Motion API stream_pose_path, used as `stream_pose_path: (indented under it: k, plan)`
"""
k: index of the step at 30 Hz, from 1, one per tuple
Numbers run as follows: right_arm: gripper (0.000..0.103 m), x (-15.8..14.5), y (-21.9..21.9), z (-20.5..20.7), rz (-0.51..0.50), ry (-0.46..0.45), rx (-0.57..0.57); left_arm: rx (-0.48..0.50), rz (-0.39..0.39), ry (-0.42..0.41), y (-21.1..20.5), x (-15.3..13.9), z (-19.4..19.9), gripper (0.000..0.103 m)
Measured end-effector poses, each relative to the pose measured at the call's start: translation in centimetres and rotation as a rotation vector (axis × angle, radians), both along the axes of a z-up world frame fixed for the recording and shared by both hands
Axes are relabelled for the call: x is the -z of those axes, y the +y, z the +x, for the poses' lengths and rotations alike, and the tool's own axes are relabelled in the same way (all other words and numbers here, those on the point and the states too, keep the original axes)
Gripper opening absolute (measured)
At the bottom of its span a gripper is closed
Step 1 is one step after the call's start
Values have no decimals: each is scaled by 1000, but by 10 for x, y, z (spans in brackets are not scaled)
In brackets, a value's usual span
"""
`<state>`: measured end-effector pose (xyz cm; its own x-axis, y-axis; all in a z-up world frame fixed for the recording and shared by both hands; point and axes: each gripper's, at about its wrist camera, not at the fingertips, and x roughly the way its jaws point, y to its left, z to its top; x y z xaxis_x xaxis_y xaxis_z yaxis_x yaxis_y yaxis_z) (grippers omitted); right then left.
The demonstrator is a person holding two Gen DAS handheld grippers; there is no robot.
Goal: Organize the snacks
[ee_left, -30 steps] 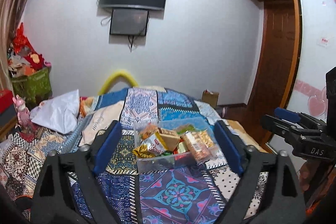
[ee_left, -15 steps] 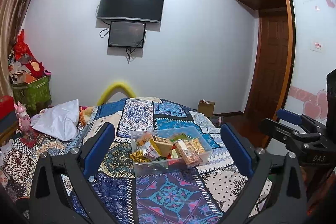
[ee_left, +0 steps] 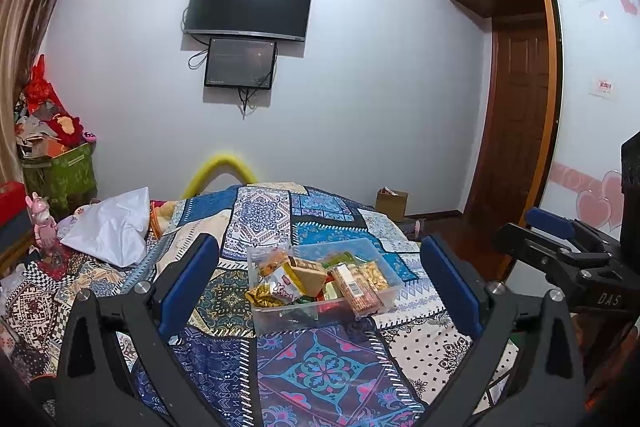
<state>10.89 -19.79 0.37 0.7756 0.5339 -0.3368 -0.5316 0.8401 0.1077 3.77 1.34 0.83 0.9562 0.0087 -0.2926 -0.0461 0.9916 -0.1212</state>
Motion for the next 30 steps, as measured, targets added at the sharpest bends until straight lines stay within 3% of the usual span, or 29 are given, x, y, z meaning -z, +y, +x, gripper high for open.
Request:
stream_pose_path:
  k: [30]
  plan:
    - [103,0,0,0,5,10,4,-6,-15,22,0,0,5,102]
